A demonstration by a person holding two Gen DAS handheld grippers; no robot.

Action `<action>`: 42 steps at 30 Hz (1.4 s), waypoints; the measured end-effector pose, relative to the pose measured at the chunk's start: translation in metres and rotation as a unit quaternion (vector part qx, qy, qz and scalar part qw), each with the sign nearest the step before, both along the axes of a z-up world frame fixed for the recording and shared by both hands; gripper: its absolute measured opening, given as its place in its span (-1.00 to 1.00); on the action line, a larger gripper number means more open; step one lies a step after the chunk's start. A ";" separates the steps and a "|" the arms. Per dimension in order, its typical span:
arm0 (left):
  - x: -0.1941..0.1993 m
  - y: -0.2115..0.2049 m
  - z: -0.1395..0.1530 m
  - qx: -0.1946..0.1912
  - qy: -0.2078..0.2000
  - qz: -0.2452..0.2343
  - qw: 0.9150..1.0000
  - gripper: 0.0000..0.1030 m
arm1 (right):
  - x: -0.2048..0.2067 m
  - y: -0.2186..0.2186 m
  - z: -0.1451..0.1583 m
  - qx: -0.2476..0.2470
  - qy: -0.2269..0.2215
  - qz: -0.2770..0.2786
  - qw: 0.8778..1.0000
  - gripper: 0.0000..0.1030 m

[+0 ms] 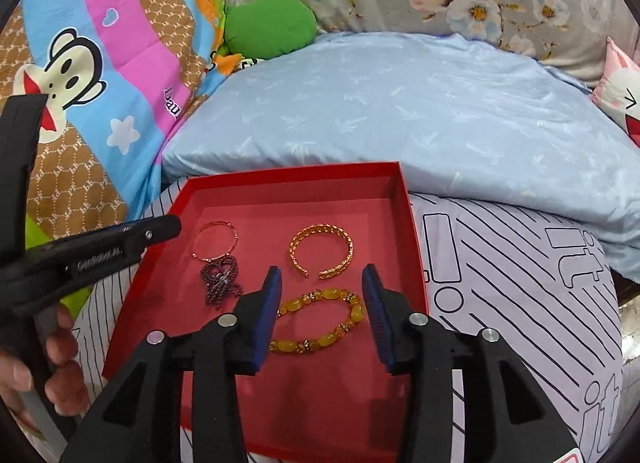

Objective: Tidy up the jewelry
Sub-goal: 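Carry both bracelets into the red tray and open both tools, then move both tools back toward the dark beaded and red beaded bracelets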

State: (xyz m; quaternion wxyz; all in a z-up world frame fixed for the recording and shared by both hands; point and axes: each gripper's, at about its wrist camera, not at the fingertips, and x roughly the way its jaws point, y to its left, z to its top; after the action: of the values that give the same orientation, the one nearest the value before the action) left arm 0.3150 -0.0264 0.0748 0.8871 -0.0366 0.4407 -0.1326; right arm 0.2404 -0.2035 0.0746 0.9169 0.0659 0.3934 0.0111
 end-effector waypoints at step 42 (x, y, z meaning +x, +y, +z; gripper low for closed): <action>-0.190 0.065 -0.041 0.028 0.037 0.048 0.998 -0.17 | -0.185 0.011 -0.031 0.018 0.048 -0.017 0.999 -0.15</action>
State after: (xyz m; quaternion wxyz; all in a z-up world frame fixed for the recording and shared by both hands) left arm 0.1253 0.0383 0.0334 0.8764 -0.0376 0.4740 -0.0764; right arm 0.0556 -0.1928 0.0437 0.8956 0.0901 0.4357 -0.0007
